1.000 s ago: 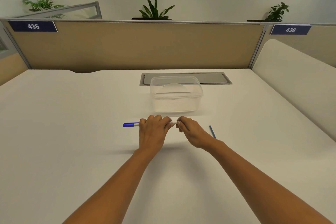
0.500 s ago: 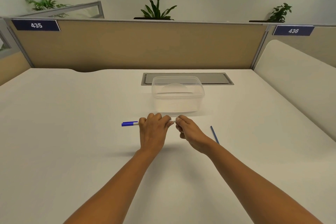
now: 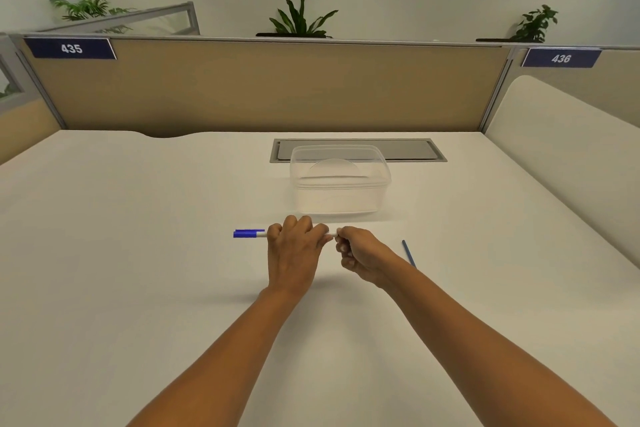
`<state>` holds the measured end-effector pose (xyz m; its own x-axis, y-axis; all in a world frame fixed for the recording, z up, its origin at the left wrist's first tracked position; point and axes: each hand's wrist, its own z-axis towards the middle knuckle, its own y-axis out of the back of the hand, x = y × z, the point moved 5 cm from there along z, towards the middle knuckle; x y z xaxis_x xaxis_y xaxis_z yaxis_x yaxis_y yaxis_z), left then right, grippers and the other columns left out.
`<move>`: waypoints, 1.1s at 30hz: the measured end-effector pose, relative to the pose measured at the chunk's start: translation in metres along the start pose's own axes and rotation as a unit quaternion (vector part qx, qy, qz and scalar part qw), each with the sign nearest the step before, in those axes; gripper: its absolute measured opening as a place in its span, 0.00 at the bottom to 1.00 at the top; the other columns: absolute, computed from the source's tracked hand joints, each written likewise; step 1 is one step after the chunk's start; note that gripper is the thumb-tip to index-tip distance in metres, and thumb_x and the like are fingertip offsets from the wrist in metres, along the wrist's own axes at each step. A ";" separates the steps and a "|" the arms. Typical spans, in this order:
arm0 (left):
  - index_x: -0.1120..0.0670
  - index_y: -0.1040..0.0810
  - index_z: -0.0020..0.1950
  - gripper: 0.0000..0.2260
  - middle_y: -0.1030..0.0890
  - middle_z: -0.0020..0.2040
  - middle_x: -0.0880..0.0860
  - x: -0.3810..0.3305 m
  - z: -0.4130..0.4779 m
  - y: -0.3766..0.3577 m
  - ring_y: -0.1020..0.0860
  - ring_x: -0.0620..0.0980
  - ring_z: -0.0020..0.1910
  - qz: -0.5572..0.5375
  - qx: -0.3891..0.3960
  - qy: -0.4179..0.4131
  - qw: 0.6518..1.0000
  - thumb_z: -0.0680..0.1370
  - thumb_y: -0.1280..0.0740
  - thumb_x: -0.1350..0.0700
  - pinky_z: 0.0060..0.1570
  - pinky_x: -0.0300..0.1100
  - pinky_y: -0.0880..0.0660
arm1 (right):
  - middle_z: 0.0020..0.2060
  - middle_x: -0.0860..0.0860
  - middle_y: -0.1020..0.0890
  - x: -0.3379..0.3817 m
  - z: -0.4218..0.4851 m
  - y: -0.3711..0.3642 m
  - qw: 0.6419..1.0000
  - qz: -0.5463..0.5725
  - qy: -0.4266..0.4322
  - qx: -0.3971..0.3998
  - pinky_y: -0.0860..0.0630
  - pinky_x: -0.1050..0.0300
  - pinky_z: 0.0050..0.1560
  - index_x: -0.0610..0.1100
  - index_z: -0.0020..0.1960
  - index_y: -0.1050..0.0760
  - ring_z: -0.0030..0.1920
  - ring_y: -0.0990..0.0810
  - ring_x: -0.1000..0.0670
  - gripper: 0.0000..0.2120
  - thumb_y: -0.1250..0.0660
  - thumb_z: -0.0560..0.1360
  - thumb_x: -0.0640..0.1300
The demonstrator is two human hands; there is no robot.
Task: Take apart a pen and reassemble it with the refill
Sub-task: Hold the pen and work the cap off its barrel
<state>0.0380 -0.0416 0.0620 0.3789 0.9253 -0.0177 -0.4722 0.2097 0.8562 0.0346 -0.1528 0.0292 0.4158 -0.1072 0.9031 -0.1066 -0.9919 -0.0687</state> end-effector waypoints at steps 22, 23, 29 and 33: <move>0.55 0.21 0.47 0.13 0.17 0.43 0.55 0.006 0.017 -0.017 0.27 0.54 0.46 -0.248 0.066 -0.002 0.967 0.79 0.42 0.51 0.45 0.45 0.37 | 0.32 0.51 0.33 0.012 -0.004 0.000 0.966 -0.177 0.188 -0.017 0.38 0.61 0.34 0.43 0.39 0.34 0.34 0.37 0.53 0.12 0.49 0.79 0.43; 0.55 0.21 0.47 0.13 0.17 0.43 0.55 0.006 0.017 -0.016 0.27 0.55 0.46 -0.248 0.058 -0.003 0.967 0.79 0.42 0.51 0.45 0.45 0.36 | 0.32 0.51 0.33 0.012 -0.003 -0.001 0.970 -0.167 0.178 -0.019 0.38 0.61 0.34 0.44 0.38 0.34 0.33 0.37 0.53 0.12 0.49 0.79 0.42; 0.56 0.20 0.46 0.10 0.17 0.40 0.56 0.002 0.016 -0.006 0.26 0.57 0.43 -0.239 0.009 -0.026 0.971 0.77 0.39 0.53 0.43 0.50 0.33 | 0.31 0.50 0.35 0.013 0.000 -0.002 0.987 -0.108 0.111 -0.030 0.40 0.61 0.32 0.45 0.34 0.36 0.31 0.39 0.52 0.14 0.49 0.78 0.40; 0.57 0.20 0.42 0.07 0.17 0.35 0.56 -0.001 0.013 -0.001 0.24 0.58 0.39 -0.205 -0.015 -0.045 0.978 0.75 0.35 0.56 0.38 0.50 0.32 | 0.29 0.50 0.36 0.012 0.002 -0.003 0.996 -0.069 0.055 -0.025 0.41 0.62 0.30 0.44 0.33 0.36 0.29 0.42 0.53 0.14 0.50 0.77 0.38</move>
<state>0.0483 -0.0469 0.0679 0.6084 0.7307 -0.3096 -0.2885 0.5671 0.7714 0.0415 -0.1508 0.0394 0.3290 0.0406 0.9435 -0.1005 -0.9919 0.0777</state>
